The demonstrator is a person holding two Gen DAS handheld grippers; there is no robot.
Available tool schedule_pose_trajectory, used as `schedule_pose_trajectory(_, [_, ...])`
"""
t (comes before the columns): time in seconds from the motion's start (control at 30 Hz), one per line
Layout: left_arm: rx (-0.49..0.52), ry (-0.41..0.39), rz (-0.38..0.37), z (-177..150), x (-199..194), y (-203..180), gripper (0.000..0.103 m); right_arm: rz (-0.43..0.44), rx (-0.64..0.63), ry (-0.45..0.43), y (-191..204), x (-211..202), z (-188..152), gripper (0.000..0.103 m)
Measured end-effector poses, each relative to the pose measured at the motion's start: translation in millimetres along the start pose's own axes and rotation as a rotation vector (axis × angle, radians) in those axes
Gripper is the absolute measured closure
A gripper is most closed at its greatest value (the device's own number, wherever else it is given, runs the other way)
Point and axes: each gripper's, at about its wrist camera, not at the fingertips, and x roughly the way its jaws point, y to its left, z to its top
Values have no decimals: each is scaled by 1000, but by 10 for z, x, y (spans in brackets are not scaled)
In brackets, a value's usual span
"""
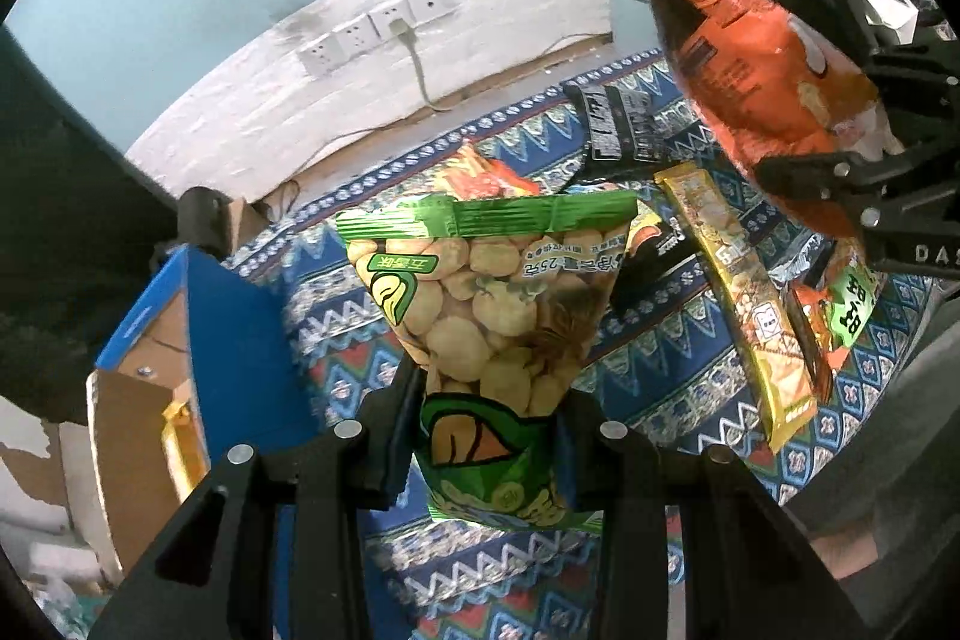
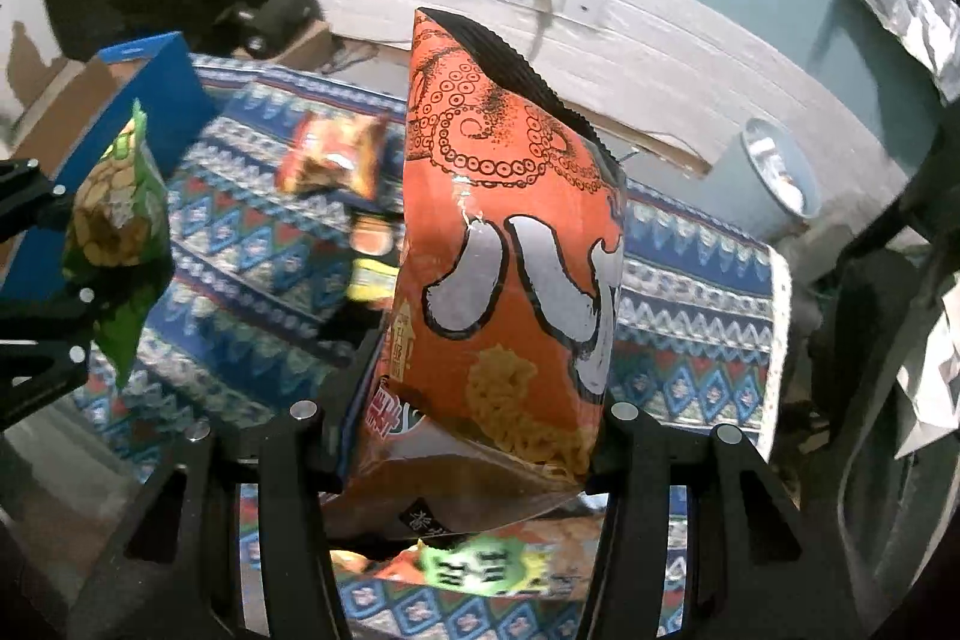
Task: Organize snacks
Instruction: 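Grasp the green peanut bag with the left tool while the right tool grasps the orange octopus bag, then carry both bags over the box and open both tools to drop them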
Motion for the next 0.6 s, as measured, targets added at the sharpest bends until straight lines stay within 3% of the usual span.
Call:
schedule_pose_trajectory(0.2, [-6, -44, 39, -114, -226, 167, 65, 30, -62, -10, 312, -58, 97, 53])
schedule_pose_trajectory(0.6, [-76, -52, 72, -370, -430, 561, 65, 97, -158, -47, 923, -164, 378, 53])
